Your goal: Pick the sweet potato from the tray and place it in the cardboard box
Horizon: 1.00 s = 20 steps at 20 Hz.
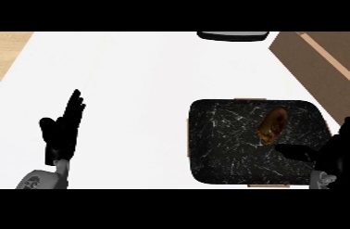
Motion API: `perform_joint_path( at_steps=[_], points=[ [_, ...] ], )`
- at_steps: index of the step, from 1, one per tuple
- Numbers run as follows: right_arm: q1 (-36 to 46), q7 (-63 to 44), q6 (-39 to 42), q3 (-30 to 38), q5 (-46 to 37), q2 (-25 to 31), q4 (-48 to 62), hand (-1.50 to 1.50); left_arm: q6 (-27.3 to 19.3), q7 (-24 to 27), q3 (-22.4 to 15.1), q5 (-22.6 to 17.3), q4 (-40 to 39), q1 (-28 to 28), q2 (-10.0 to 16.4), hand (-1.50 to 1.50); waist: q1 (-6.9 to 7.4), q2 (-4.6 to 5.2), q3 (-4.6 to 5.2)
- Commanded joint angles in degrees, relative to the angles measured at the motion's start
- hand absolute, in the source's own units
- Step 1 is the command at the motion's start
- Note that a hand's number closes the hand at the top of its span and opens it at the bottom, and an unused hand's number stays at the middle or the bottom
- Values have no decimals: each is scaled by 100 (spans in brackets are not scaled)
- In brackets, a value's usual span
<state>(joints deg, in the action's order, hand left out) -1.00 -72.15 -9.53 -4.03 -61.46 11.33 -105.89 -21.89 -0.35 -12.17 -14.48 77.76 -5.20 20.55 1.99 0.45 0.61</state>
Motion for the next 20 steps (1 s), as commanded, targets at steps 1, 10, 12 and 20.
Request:
perform_joint_path(
  at_steps=[1,10,12,20],
  points=[
    [702,-1310,1128,214,-618,-653,123,-150,-5,22,37,14,-117,-96,-44,0,-59,-9,-14],
    [1667,-1308,1805,990,-1149,-1126,749,-150,-19,-93,71,36,-275,-280,-94,0,-92,-20,-32],
    [1739,-1307,1976,1067,-1189,-1130,822,-150,-15,73,9,37,-271,-2,-201,0,-70,-39,-35],
    [2418,-1308,2146,1709,-1291,-1133,1442,-150,-12,-77,119,16,-140,-174,-145,0,-54,-47,-49]
  ],
)
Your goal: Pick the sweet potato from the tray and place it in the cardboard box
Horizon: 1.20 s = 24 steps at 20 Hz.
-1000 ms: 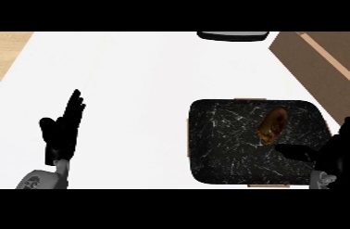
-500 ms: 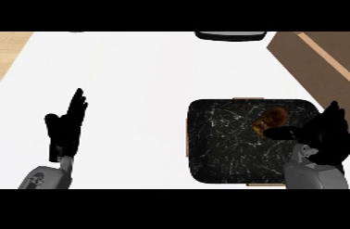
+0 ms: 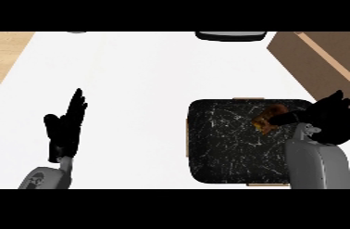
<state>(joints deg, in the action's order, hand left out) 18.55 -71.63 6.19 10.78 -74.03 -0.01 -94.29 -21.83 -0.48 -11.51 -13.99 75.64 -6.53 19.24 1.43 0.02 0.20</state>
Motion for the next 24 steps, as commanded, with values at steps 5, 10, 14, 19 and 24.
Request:
perform_joint_path(
  at_steps=[5,10,14,19,24],
  points=[
    [415,-1361,672,316,-113,1,407,-150,138,-72,87,-44,-49,-73,57,0,-58,-20,-9],
    [748,-1360,689,491,-84,1,845,-150,124,139,128,10,-312,-46,-36,0,-18,4,-5],
    [806,-1360,844,638,-85,1,828,-150,154,195,124,31,-249,39,-52,0,-45,-16,-8],
    [585,-1360,684,564,-27,1,1027,-150,23,106,111,90,-251,-79,-181,0,-85,-13,-12],
    [709,-1360,322,591,-12,1,1320,-150,136,251,203,107,-293,43,-68,0,-14,-3,-13]
  ],
)
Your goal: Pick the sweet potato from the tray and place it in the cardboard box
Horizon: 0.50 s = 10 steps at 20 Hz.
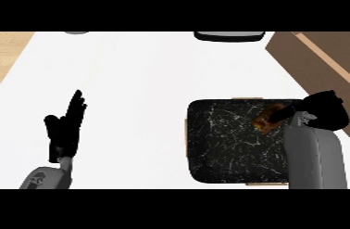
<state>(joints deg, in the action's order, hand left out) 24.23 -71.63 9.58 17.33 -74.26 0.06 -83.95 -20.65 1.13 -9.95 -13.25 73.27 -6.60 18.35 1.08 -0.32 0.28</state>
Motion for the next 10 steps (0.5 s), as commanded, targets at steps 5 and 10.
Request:
perform_joint_path(
  at_steps=[5,10],
  points=[
    [-5,-1361,-85,-81,40,-6,230,-150,-14,-56,71,17,-8,-102,-81,0,-41,22,-24],
    [-372,-1361,-503,-521,286,-5,285,-150,225,71,163,-37,-103,-2,27,0,6,18,-25]
  ],
)
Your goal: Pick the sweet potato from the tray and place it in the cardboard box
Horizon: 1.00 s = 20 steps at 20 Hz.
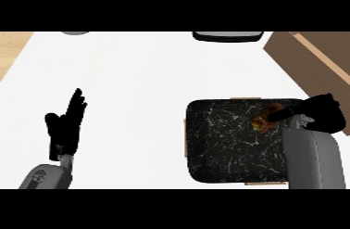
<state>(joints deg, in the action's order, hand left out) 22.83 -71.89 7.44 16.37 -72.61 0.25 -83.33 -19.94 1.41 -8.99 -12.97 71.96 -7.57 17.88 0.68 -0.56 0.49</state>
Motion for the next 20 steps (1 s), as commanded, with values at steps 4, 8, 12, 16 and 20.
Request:
perform_joint_path(
  at_steps=[4,8,12,16,20],
  points=[
    [-185,-1335,-170,-635,165,-25,198,150,146,100,111,-10,-58,65,11,0,-9,52,-47],
    [151,-1024,9,-594,-530,-25,250,150,42,79,91,92,-227,-77,-181,0,-61,67,-44],
    [163,-758,-99,-1077,-366,-25,540,150,251,333,356,17,-378,33,-70,0,-34,68,-46],
    [969,994,172,-1393,643,-24,1527,150,148,-60,40,134,161,48,-91,0,241,118,-58],
    [1759,1702,-39,-1463,1027,-25,2629,150,105,-194,89,174,109,-67,-118,0,161,112,-55]
  ],
)
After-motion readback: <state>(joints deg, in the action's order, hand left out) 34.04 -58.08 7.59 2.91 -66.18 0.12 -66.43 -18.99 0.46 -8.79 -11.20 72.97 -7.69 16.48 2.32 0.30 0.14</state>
